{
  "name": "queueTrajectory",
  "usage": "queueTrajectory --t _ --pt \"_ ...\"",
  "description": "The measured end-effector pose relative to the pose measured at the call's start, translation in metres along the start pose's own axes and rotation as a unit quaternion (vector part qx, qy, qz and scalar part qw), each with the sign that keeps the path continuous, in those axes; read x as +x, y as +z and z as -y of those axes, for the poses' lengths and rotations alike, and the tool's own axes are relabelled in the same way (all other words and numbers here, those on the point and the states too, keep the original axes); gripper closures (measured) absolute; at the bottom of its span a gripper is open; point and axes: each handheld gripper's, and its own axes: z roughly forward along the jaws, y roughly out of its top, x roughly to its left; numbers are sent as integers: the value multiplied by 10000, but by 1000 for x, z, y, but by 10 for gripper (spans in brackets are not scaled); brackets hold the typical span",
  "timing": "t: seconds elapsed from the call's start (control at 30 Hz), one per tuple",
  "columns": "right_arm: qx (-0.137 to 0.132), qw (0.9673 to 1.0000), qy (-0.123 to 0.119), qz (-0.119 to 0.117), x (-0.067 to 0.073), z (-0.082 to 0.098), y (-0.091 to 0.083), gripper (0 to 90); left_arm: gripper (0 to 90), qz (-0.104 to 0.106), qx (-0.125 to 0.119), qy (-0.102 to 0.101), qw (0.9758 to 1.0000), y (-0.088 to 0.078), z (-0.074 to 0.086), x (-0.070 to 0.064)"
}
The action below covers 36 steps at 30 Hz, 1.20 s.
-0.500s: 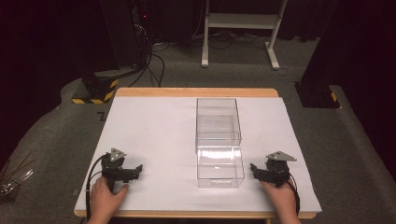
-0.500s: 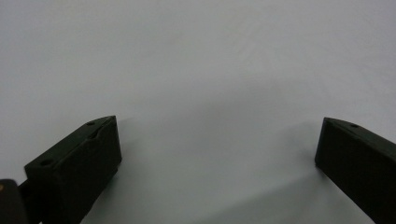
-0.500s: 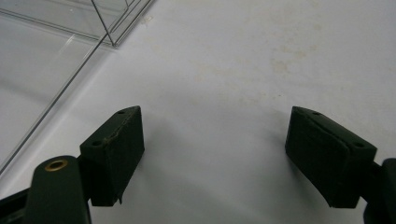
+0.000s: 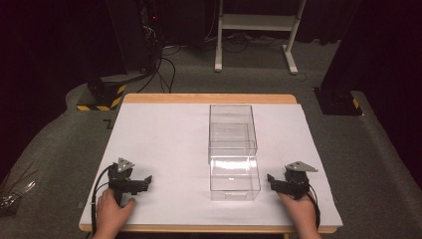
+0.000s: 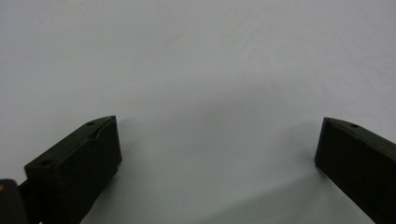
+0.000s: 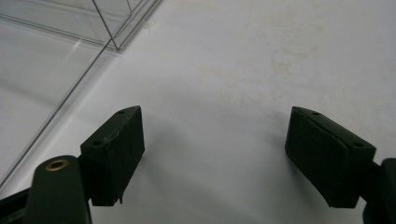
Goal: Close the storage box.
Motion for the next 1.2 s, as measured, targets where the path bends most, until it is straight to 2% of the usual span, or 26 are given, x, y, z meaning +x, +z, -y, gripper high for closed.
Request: queueTrajectory --t 0.23,0.47,0.77,1.2 --pt "-271 9995 -10 -165 -1 0 -7 194 5 -1 4 4 10000 0 0 0" --pt "-565 9980 -54 -282 3 -5 -23 190 5 1 4 3 10000 0 0 0" --pt "-941 9943 -229 -445 16 -13 -47 193 5 0 2 7 10000 0 0 0" --pt "-1255 9891 -389 -660 29 -17 -71 194 5 -1 5 4 10000 0 0 0"
